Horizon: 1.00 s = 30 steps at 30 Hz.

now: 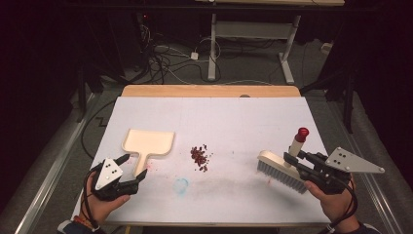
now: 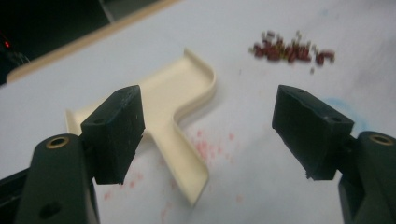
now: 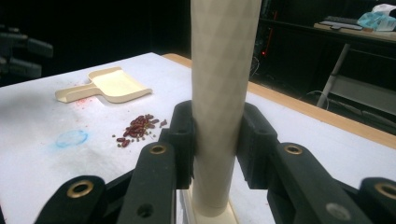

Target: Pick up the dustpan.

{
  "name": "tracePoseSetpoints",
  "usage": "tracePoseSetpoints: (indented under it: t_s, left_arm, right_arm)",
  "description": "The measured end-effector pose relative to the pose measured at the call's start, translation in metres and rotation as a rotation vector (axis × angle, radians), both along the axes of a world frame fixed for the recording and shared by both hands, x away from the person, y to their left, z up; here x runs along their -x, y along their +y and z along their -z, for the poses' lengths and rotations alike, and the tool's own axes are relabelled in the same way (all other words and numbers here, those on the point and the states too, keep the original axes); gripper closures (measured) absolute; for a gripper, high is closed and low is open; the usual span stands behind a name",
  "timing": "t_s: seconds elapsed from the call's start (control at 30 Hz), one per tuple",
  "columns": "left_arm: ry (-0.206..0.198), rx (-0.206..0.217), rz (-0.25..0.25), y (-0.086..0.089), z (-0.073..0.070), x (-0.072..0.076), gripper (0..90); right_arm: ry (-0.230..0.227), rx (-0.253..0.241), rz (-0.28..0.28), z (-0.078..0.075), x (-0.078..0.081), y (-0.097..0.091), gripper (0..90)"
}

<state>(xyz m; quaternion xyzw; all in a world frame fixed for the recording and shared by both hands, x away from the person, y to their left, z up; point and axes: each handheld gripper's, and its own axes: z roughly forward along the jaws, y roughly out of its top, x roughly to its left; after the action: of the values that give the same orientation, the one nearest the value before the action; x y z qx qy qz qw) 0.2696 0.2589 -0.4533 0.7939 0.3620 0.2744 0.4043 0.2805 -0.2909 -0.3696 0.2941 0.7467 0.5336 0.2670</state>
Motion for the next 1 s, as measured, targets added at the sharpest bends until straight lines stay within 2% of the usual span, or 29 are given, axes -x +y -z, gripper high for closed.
tracePoseSetpoints:
  t_s: [0.07,0.13,0.23,0.27,0.37,0.47,0.5,0.53,0.63,0.77,0.83,0.97,1.0]
  left_arm:
    - [0.003,-0.012,-0.010,0.001,0.001,0.000,24.8]
    - [0.006,0.012,-0.033,0.003,-0.001,-0.001,24.5]
    - [0.018,0.005,-0.039,0.004,0.000,-0.002,23.5]
    - [0.035,-0.018,-0.050,0.004,0.002,-0.002,23.6]
    - [0.067,-0.014,-0.078,0.007,0.004,-0.004,23.7]
    - [0.106,-0.029,-0.143,0.008,0.002,-0.006,26.9]
    - [0.106,-0.029,-0.143,0.008,0.002,-0.006,27.0]
    - [0.146,0.005,-0.147,0.008,0.000,-0.007,27.0]
    - [0.187,0.006,-0.152,0.004,0.001,-0.009,26.8]
    - [0.201,-0.024,-0.150,0.002,0.006,-0.012,25.6]
    - [0.197,-0.005,-0.142,0.003,0.006,-0.012,25.3]
    - [0.195,-0.003,-0.141,0.004,0.008,-0.011,24.0]
    - [0.208,-0.004,-0.140,0.003,0.009,-0.012,24.0]
  right_arm:
    - [0.004,0.003,-0.004,0.002,-0.001,0.000,70.7]
    - [0.008,0.003,-0.003,0.003,-0.002,0.000,70.7]
    - [0.006,-0.001,-0.004,0.002,-0.004,0.001,70.7]
    - [0.003,-0.002,-0.004,0.002,-0.005,0.002,70.7]
    - [-0.003,-0.002,-0.010,0.000,-0.006,0.005,70.7]
    - [-0.003,0.005,-0.011,0.001,-0.009,0.007,70.7]
    - [0.004,0.004,-0.014,0.002,-0.009,0.008,70.7]
    - [0.008,0.006,-0.014,0.003,-0.009,0.008,70.7]
    - [0.017,0.010,-0.014,0.005,-0.009,0.009,70.7]
    - [0.009,0.011,-0.007,0.004,-0.010,0.009,70.7]
    - [0.011,0.009,-0.011,0.003,-0.010,0.010,70.7]
    - [0.006,0.013,-0.012,0.002,-0.014,0.013,70.7]
    - [0.001,0.014,-0.012,0.003,-0.015,0.014,70.7]
